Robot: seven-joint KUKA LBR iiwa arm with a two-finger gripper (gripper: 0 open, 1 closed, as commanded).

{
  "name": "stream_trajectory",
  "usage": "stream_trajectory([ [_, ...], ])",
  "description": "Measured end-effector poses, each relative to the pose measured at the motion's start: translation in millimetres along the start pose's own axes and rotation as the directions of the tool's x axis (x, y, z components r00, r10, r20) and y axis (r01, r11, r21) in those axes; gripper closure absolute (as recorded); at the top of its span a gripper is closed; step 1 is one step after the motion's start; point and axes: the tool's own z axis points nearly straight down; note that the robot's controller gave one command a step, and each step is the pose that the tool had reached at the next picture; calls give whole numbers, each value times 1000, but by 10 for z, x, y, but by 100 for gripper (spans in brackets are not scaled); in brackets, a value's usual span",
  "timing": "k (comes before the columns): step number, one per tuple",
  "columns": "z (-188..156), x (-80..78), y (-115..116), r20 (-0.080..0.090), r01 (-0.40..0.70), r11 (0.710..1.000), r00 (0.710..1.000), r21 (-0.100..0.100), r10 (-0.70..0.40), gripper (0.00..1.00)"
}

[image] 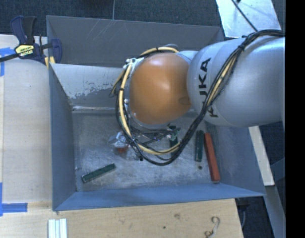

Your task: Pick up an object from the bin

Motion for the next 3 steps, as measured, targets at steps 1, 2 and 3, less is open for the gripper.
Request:
stream_trajectory([
  [1,-892,426,-18,-3,-9,1000,1000,2,9,100],
  [2,109,570,32,-14,-68,998,998,-9,68,100],
  [3,-313,438,-569,-5,124,992,992,0,-124,100],
])
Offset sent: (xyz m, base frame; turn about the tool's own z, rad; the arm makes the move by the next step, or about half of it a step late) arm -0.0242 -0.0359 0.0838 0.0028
